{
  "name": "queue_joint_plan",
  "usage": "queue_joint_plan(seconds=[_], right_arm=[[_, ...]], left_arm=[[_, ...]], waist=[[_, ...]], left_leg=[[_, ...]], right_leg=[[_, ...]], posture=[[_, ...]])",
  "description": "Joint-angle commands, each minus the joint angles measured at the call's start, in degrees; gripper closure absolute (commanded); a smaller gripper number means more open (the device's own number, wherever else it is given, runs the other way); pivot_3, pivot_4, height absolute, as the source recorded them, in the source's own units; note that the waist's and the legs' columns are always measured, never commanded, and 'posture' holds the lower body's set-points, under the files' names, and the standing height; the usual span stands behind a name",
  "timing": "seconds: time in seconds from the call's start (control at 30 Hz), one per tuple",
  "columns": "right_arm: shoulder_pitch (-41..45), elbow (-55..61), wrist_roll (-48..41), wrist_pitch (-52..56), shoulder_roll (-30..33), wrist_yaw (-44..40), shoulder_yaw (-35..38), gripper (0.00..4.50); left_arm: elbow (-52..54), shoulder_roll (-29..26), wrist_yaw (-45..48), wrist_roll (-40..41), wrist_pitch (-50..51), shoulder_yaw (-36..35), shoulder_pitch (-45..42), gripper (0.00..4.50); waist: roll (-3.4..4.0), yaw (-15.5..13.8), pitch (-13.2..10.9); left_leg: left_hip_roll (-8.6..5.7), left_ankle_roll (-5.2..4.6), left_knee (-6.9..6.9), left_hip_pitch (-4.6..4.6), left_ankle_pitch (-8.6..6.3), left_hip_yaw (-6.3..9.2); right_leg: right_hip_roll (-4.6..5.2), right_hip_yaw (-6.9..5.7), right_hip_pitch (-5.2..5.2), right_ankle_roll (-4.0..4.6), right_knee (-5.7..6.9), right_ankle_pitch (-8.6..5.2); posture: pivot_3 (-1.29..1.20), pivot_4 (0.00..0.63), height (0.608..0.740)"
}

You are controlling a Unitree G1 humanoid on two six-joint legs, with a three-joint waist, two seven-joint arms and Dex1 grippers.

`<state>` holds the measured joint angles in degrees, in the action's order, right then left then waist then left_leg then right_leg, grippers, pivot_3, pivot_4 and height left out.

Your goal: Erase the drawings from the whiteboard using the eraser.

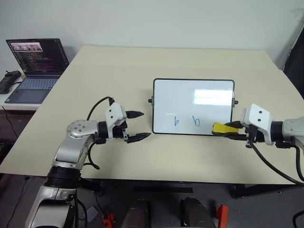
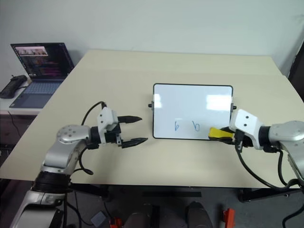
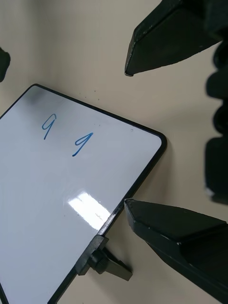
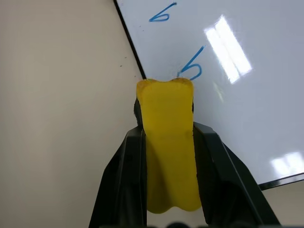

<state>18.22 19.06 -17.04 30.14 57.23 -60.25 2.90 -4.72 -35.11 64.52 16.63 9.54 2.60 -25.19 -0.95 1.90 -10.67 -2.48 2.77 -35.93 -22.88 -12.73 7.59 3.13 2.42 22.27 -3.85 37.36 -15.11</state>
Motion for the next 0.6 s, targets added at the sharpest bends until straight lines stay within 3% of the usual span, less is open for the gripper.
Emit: queue_joint_plan(seconds=[0.03, 0.3, 0.43, 0.6], right_arm=[[3.8, 1.0, -1.4, -0.2, -2.6, 1.3, -0.5, 3.51], [5.1, -0.5, 1.0, -1.1, -2.1, 0.5, -3.4, 3.51], [11.8, -0.1, 0.2, -1.5, -11.7, 5.2, -7.1, 3.51], [14.9, -7.1, 10.5, -7.5, -19.0, 12.7, -13.9, 3.52]], left_arm=[[1.8, -0.3, 0.1, 0.2, -0.8, 0.0, -0.8, 0.00], [1.9, -0.2, -0.1, 0.3, -0.6, 0.1, -0.9, 0.00], [2.0, 0.2, -0.1, 0.4, -0.4, 0.5, -1.0, 0.00], [1.6, 0.5, -0.1, 0.3, -0.6, 1.0, -1.0, 0.00]], waist=[[0.00, 0.0, 0.0], [-0.01, -0.4, 0.0], [0.00, 0.4, 0.0], [-0.01, 0.4, 0.0]], left_leg=[[-0.01, 0.00, 0.00, 0.00, 0.00, -0.01], [-0.06, 0.00, 0.00, -0.06, 0.00, 0.05], [0.00, 0.00, 0.01, -0.02, 0.00, 0.00], [-0.01, 0.01, -0.01, 0.01, 0.01, 0.06]], right_leg=[[0.00, 0.01, 0.01, 0.00, 0.01, 0.00], [0.03, -0.02, 0.00, -0.02, -0.08, 0.02], [0.00, 0.02, 0.02, -0.02, -0.05, 0.03], [-0.04, 0.00, 0.02, 0.00, 0.10, 0.03]], posture=[[0.00, 0.150, 0.740], [0.00, 0.150, 0.740], [0.00, 0.150, 0.740], [0.00, 0.150, 0.740]])
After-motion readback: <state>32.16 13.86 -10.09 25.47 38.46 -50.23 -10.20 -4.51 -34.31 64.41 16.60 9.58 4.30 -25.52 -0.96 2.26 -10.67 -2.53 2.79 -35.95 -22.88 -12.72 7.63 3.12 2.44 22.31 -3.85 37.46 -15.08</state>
